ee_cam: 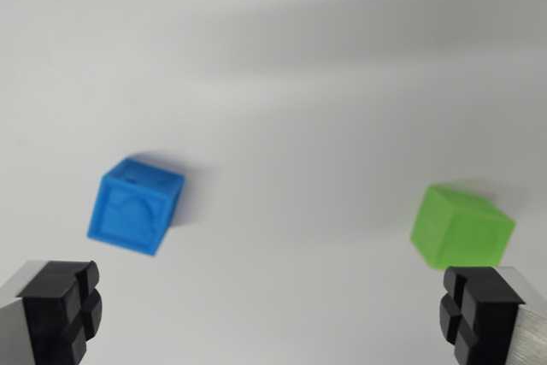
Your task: Stack cube
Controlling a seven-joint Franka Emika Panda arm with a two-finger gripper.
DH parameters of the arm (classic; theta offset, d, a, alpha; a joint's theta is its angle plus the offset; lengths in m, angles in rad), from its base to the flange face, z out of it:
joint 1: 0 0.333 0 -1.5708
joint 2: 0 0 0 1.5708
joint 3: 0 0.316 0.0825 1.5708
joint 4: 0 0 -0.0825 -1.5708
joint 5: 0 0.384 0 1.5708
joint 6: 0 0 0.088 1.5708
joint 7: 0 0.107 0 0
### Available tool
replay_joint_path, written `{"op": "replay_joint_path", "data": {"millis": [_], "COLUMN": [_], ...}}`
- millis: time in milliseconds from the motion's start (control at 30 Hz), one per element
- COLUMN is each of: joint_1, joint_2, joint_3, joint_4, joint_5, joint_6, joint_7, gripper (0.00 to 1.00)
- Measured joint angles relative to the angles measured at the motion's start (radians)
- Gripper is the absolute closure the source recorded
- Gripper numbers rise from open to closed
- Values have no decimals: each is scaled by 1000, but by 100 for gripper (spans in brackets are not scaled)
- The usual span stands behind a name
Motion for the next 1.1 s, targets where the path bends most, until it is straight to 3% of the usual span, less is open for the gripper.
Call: {"op": "replay_joint_path", "data": {"millis": [567,1100], "joint_1": [35,83], "joint_2": [34,100], "joint_3": [17,32], "joint_4": [-95,-173], "joint_5": [7,16], "joint_6": [123,261], "joint_7": [137,287], "gripper": [0,0]}}
